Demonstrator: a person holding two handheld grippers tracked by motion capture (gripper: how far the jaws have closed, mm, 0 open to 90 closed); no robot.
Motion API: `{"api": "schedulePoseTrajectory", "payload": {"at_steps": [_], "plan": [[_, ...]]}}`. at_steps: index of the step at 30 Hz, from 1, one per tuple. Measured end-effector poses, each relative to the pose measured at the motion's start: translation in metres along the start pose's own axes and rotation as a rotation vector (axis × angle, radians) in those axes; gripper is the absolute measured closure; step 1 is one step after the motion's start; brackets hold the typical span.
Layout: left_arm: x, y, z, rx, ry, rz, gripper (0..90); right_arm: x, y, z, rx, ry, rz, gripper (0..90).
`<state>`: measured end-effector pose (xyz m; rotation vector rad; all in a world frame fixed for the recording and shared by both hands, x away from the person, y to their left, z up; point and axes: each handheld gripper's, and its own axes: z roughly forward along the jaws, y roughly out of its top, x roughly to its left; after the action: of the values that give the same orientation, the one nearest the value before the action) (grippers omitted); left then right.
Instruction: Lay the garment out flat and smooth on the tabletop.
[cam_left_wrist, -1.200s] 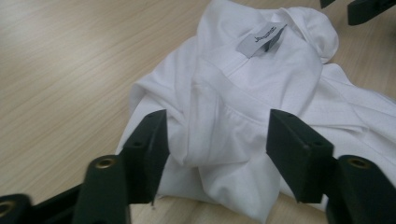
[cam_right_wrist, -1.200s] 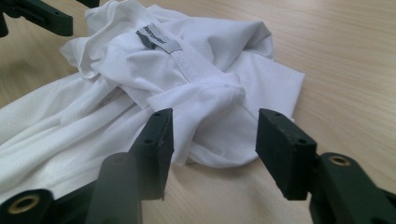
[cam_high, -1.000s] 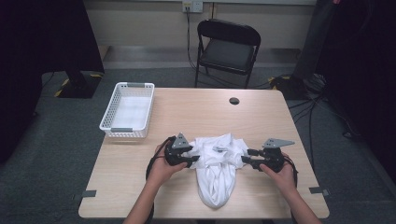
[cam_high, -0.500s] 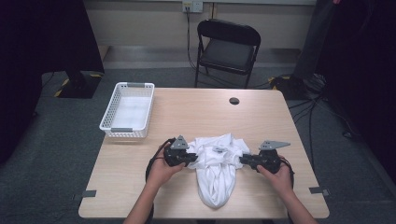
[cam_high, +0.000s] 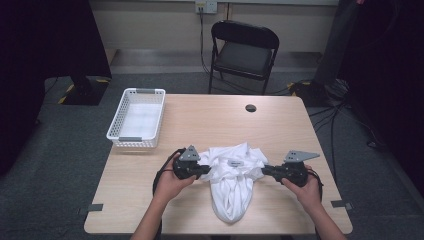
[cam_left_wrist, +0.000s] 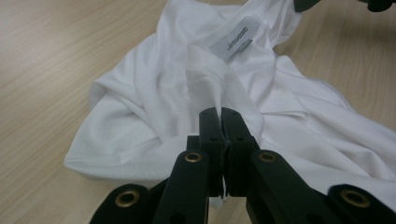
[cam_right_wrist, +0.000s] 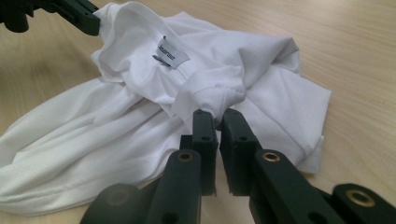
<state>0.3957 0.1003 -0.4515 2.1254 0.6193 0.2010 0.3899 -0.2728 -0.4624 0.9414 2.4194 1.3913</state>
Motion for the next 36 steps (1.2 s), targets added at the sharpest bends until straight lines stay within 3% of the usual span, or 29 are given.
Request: {"api": "schedulePoseTrajectory", "payload": {"at_steps": [17,22,27,36], "plan": [[-0.008,0.013,-0.016,-0.018,-0.007,0.018,88.9,0.004,0.012,-0.012,-0.019,0.005,-0.039,86.3],[-0.012,0.026,-0.028,-0.014,0.0,0.048,88.9,0.006,0.021,-0.025,-0.032,0.001,-0.059,86.6],[-0.013,0.033,-0.032,-0.025,-0.002,0.051,89.0,0.008,0.027,-0.033,-0.033,-0.015,-0.081,87.0],[-0.022,0.044,-0.04,-0.028,-0.016,0.076,89.1,0.013,0.032,-0.046,-0.043,-0.002,-0.09,87.1]]}}
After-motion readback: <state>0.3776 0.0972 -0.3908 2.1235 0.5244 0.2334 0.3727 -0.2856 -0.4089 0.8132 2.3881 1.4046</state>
